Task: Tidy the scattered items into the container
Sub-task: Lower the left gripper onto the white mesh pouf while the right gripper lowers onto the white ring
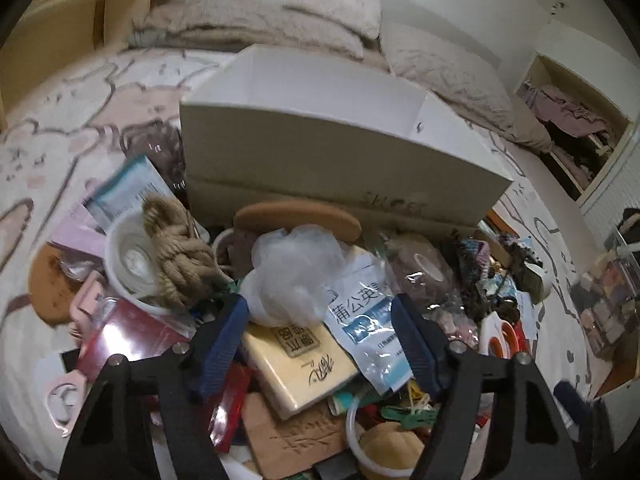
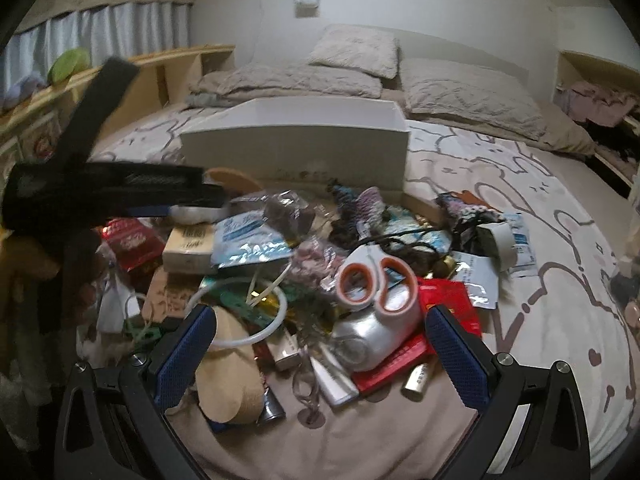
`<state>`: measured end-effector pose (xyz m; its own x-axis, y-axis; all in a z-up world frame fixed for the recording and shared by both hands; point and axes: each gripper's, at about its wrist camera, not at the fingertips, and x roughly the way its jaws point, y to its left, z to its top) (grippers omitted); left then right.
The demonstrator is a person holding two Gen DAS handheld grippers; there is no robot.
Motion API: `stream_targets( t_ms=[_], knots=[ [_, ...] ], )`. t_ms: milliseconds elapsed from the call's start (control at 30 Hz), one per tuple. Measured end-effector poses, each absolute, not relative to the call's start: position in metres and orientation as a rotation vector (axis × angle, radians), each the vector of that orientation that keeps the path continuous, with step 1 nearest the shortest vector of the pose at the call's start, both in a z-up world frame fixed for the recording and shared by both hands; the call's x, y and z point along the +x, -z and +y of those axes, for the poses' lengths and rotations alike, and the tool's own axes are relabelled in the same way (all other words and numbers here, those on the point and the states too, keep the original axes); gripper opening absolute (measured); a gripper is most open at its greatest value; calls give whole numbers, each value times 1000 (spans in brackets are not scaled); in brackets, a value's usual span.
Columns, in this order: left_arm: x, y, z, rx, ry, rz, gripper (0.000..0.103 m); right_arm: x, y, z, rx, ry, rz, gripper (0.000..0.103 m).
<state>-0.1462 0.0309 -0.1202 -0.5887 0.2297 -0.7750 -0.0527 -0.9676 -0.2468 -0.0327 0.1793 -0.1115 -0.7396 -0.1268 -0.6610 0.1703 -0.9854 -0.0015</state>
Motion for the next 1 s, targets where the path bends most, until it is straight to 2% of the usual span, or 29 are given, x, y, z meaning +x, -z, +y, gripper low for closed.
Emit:
stream_targets(
  t_ms=[300,633,667,733,800,867,1000],
  knots=[
    [-151,136,20,-1379,-2690,-289,74,-40,119,162,1087,2702,96,103],
    [-156,138,13,-1331,-2640,-358,74,-61,131,141,1141,2613,121,103],
    [-156,139,14,-1328,-2631,-351,72,-62,132,140,1147,2605,133,103],
    [-158,140,16,-1332,-2626,-336,61,-65,136,134,1160,2588,168,103],
    [-160,142,15,-1337,-2616,-339,45,-67,139,130,1173,2581,197,103],
    [-160,142,12,-1337,-2623,-342,39,-69,142,126,1188,2578,217,103],
    [-157,141,6,-1327,-2616,-376,35,-72,146,123,1222,2574,231,103]
  ],
)
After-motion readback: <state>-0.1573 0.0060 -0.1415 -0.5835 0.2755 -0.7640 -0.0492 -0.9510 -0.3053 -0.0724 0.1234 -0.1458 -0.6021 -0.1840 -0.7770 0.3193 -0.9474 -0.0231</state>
